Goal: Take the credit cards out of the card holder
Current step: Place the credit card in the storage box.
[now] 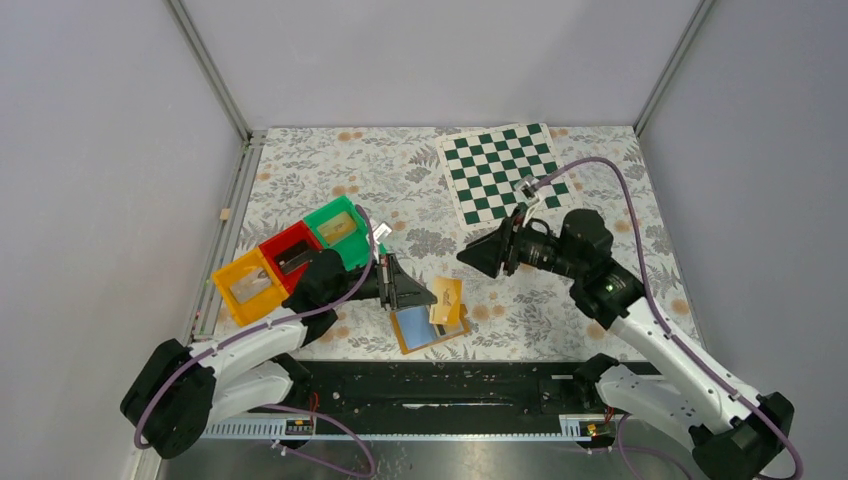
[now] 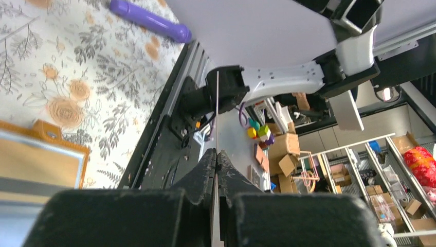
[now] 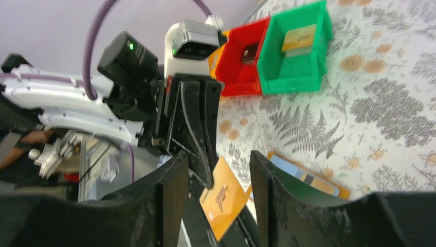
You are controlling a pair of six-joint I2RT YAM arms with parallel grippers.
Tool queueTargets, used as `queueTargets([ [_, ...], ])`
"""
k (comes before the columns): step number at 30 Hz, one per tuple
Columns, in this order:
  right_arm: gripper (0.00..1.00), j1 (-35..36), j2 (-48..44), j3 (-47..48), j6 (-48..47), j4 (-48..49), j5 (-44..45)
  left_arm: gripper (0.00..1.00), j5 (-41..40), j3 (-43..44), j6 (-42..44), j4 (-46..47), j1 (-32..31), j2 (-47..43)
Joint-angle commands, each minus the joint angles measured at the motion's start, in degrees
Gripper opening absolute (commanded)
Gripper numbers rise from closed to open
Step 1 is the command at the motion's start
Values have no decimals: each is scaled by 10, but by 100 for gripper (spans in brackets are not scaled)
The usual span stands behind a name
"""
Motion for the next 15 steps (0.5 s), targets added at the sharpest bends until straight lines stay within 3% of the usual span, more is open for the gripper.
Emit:
queueTargets([
  [1, 55, -31, 70, 51, -110, -144, -197, 0, 49, 41, 86, -122, 1, -36],
  [3, 56, -31, 110, 80, -136, -185, -247, 0, 54, 52, 109, -168, 0, -45],
  [6, 56, -31, 145, 78, -127, -169, -331, 0, 54, 70, 145, -231, 0, -48],
  [15, 55, -27, 175, 48, -104, -130, -345, 0, 71, 80, 135, -216, 0, -28],
])
